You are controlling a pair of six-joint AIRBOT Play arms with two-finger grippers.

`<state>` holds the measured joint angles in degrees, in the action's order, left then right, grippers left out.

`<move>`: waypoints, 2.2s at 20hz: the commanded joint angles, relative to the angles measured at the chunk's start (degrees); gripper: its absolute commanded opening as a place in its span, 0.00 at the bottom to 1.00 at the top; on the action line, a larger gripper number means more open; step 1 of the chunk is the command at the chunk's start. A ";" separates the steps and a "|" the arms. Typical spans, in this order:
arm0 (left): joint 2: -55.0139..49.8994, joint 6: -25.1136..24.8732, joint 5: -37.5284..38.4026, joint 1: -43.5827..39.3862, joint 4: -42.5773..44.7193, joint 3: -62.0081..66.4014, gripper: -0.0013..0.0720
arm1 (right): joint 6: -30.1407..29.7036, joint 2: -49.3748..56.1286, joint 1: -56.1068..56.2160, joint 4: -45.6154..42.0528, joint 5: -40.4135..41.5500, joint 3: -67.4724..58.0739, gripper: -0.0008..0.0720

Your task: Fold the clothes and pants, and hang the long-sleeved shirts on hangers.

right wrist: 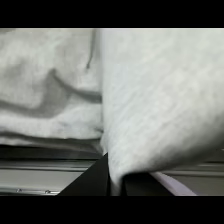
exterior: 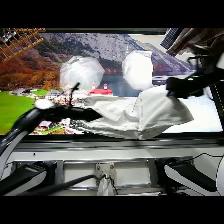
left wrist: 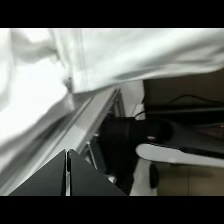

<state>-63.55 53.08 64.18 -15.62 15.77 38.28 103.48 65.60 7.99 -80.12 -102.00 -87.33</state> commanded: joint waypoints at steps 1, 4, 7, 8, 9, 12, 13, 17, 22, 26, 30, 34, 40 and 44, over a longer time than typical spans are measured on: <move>13.16 5.01 5.14 10.99 1.88 -4.85 0.05 | 2.54 4.04 12.20 -0.90 6.25 -0.04 0.06; 22.47 9.55 7.65 14.16 3.63 -4.85 0.05 | 4.09 8.13 21.77 -1.46 12.98 -0.04 0.06; 30.97 17.59 6.54 14.34 13.53 -4.85 0.05 | 5.18 13.07 28.15 -1.16 21.44 -0.04 0.06; 33.94 21.68 5.66 14.34 19.58 -4.85 0.05 | 5.35 14.60 29.73 -1.11 24.50 -0.04 0.06; 36.70 25.62 4.81 14.34 26.05 -4.85 0.05 | 5.62 16.17 31.30 -0.92 27.76 -0.04 0.06; 44.76 37.05 3.61 14.34 44.78 -4.85 0.05 | 5.49 20.92 34.77 1.88 36.61 -0.04 0.06; 46.84 39.45 3.76 14.34 48.35 -4.85 0.05 | 5.31 22.32 35.65 3.85 40.39 -0.04 0.12; 50.64 43.01 4.61 14.32 52.78 -4.87 0.05 | -1.18 24.94 38.47 19.37 56.15 -0.04 0.50; 48.39 42.99 4.37 14.32 52.78 -4.87 0.05 | -8.15 21.73 37.13 21.79 44.46 -1.42 0.59; 45.40 42.95 3.72 14.32 52.78 -4.87 0.05 | -3.23 16.09 31.08 -3.13 32.15 -0.92 0.57; 42.95 42.91 2.40 14.29 52.78 -4.87 0.05 | -0.46 9.75 14.12 -10.64 31.93 6.95 0.58; 41.22 42.95 -1.03 14.29 52.74 -4.87 0.07 | -12.63 8.70 -3.67 10.40 35.50 20.61 0.77; 38.80 42.93 -1.22 14.27 49.96 -4.90 0.31 | -36.48 14.01 -10.78 39.98 43.34 36.09 0.77; 37.83 42.95 -1.38 14.29 49.53 -4.90 0.34 | -41.75 21.62 -6.69 48.59 43.45 36.26 0.80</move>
<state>-25.02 96.05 63.11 -1.37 66.06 33.43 68.75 82.74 -0.12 -41.71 -59.33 -52.77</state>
